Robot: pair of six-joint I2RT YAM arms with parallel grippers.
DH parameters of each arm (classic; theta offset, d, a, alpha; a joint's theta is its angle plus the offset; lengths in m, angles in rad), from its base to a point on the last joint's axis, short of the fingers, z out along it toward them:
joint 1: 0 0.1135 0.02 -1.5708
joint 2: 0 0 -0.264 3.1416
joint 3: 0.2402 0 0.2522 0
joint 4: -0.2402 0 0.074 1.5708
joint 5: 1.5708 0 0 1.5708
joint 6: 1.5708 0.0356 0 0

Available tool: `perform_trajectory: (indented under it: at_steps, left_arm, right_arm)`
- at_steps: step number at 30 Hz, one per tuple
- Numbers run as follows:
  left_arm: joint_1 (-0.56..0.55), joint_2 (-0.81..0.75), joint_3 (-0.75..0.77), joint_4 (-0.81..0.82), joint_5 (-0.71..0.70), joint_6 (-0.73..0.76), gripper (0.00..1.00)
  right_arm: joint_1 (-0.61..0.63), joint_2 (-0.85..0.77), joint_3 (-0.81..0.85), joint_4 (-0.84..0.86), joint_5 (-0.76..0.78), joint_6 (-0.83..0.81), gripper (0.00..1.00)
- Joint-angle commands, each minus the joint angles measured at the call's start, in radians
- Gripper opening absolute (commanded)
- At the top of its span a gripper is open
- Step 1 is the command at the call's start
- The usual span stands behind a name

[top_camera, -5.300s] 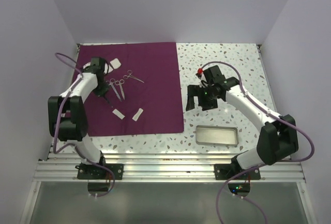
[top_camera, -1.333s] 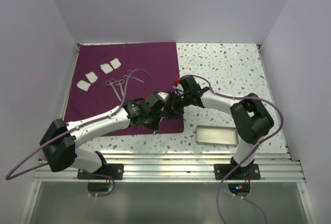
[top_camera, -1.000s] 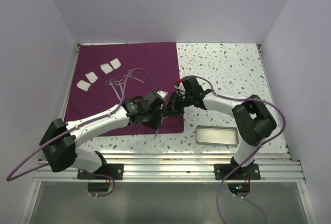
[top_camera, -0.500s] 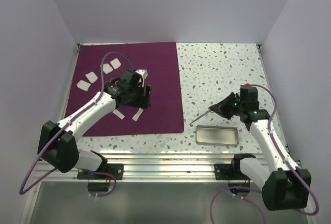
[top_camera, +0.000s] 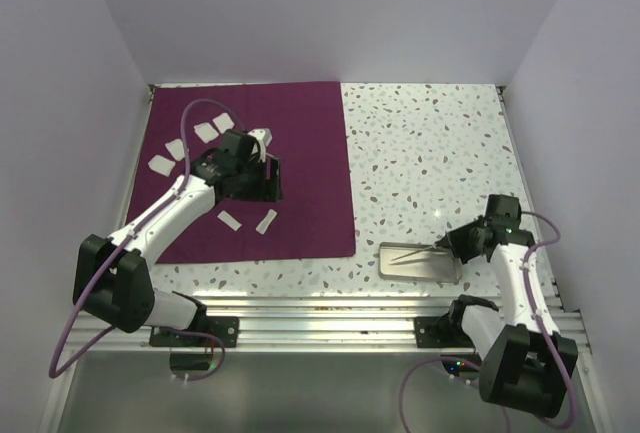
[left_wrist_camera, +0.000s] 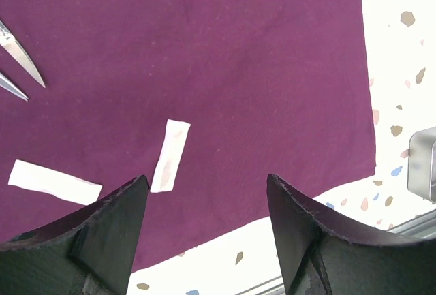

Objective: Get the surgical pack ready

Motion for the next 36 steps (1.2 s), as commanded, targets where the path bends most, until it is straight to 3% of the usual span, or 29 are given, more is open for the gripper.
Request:
perform_trajectory:
  at_steps: [1,12,17,19,20,27,34,36]
  left_arm:
    - [0.006,-0.015,0.000,0.043,0.019,0.036,0.74]
    - [0.010,-0.009,0.003,0.037,0.021,0.038,0.74]
    - [0.010,-0.004,0.000,0.043,0.028,0.036,0.74]
    - [0.010,-0.001,0.000,0.045,0.028,0.038,0.74]
    - [0.010,0.002,0.001,0.046,0.027,0.038,0.74]
    - [0.013,0.007,0.009,0.049,0.004,0.027,0.74]
    - [0.036,0.007,0.026,0.023,-0.085,-0.019,0.73]
    - [0.087,0.017,0.038,0.009,-0.131,-0.028,0.73]
  right_arm:
    - [-0.005,0.025,-0.052,0.013,-0.031,0.040,0.00]
    - [-0.005,0.033,-0.094,0.042,-0.030,0.060,0.00]
    - [-0.005,0.041,-0.057,-0.004,0.001,0.014,0.18]
    - [-0.005,0.044,-0.026,-0.070,0.015,-0.013,0.34]
    - [-0.005,0.044,-0.017,-0.103,0.022,-0.026,0.37]
    - [-0.005,0.065,0.144,-0.340,0.110,-0.161,0.45]
    - [0.001,0.120,0.245,-0.375,0.032,-0.361,0.46]
    - [0.036,0.146,0.301,-0.381,0.038,-0.401,0.46]
